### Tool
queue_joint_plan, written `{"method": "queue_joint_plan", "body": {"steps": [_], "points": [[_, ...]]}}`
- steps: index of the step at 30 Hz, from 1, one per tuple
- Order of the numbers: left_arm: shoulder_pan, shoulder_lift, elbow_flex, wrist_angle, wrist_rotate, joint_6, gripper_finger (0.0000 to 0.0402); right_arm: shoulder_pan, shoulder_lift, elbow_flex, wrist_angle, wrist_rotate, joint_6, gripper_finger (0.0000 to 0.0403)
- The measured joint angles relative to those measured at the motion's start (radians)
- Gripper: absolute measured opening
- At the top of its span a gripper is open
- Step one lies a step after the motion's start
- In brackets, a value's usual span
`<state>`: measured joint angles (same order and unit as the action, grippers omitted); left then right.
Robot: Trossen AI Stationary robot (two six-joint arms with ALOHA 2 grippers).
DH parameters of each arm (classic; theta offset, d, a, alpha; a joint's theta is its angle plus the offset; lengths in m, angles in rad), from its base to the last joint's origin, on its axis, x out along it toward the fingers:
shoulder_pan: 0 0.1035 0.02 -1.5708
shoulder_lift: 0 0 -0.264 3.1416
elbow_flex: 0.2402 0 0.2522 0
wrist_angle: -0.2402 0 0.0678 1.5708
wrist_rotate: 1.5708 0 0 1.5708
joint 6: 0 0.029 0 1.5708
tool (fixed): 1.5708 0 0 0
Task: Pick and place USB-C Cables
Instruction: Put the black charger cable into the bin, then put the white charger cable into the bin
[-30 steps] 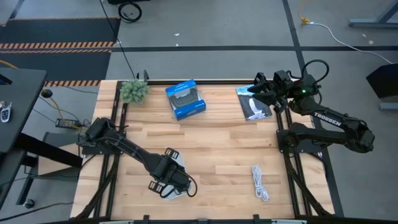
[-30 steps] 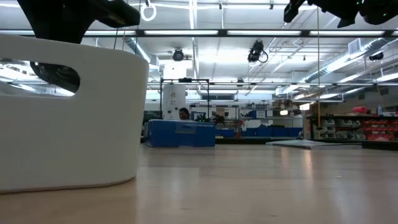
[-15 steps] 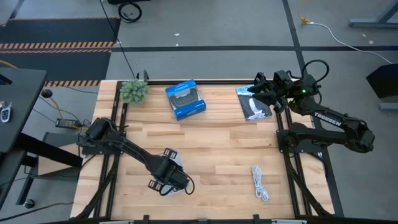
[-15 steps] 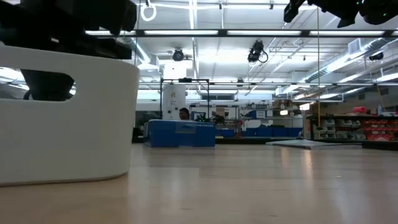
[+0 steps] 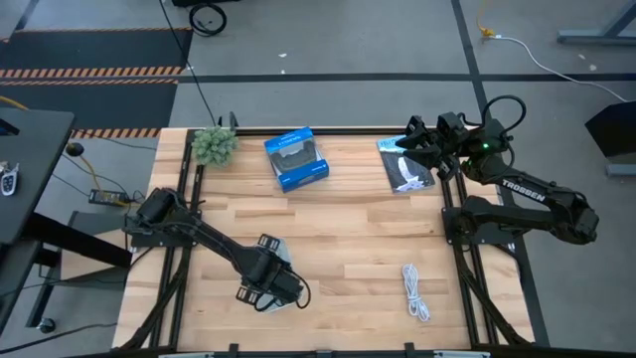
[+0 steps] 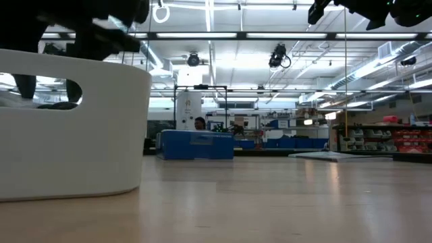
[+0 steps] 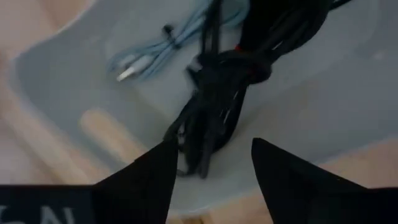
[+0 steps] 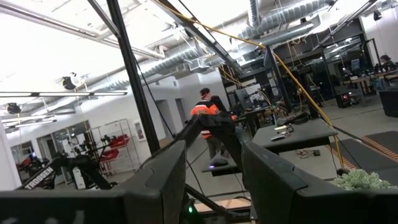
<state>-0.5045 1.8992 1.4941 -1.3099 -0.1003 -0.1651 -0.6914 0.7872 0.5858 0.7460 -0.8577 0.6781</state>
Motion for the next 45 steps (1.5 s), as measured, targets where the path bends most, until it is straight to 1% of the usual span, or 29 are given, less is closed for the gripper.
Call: {"method": "queue_joint_plan", "body": {"steps": [4, 6, 8, 11, 15, 17, 19, 22, 24, 26, 29, 33, 38, 40, 42, 45], "points": [[0.015, 0.000, 0.072, -0.019, -0.022, -0.013, 0.0211, 0.000, 0.002, 0.000, -0.010, -0.002, -0.001, 0.0162], [0.021, -0.001, 0.096, 0.019, -0.066, -0.005, 0.0203, 0.000, 0.016, 0.001, -0.035, -0.023, -0.001, 0.0162], [0.030, -0.001, 0.103, 0.095, -0.130, 0.018, 0.0195, 0.000, 0.038, 0.001, -0.083, -0.052, 0.000, 0.0162], [0.048, -0.001, 0.103, 0.213, -0.210, 0.087, 0.0183, 0.000, 0.086, 0.001, -0.178, -0.083, 0.025, 0.0162], [0.080, -0.001, 0.103, 0.353, -0.229, 0.183, 0.0173, 0.018, 0.159, 0.001, -0.357, -0.128, 0.050, 0.0162], [0.094, -0.001, 0.103, 0.379, -0.229, 0.208, 0.0172, 0.047, 0.189, 0.001, -0.488, -0.126, 0.032, 0.0162], [0.107, -0.001, 0.103, 0.371, -0.229, 0.239, 0.0172, 0.092, 0.213, 0.001, -0.636, -0.079, -0.002, 0.0162], [0.122, -0.001, 0.103, 0.333, -0.229, 0.313, 0.0172, 0.178, 0.243, 0.000, -0.865, 0.061, -0.034, 0.0162], [0.131, -0.001, 0.103, 0.315, -0.229, 0.372, 0.0172, 0.237, 0.259, 0.000, -0.987, 0.156, -0.026, 0.0162], [0.140, -0.001, 0.103, 0.304, -0.229, 0.426, 0.0172, 0.294, 0.271, 0.000, -1.077, 0.234, -0.001, 0.0162], [0.157, -0.006, 0.103, 0.294, -0.229, 0.504, 0.0172, 0.390, 0.279, 0.000, -1.168, 0.334, 0.071, 0.0162], [0.188, -0.017, 0.104, 0.284, -0.254, 0.612, 0.0172, 0.530, 0.280, 0.000, -1.246, 0.440, 0.173, 0.0162], [0.234, -0.032, 0.104, 0.315, -0.350, 0.709, 0.0172, 0.707, 0.280, 0.000, -1.334, 0.516, 0.339, 0.0162], [0.257, -0.038, 0.104, 0.351, -0.382, 0.716, 0.0172, 0.773, 0.280, 0.000, -1.349, 0.530, 0.423, 0.0162], [0.276, -0.039, 0.104, 0.406, -0.401, 0.682, 0.0172, 0.836, 0.280, 0.000, -1.345, 0.541, 0.538, 0.0162], [0.304, -0.039, 0.104, 0.401, -0.410, 0.643, 0.0172, 0.929, 0.280, 0.000, -1.330, 0.556, 0.728, 0.0162]]}}
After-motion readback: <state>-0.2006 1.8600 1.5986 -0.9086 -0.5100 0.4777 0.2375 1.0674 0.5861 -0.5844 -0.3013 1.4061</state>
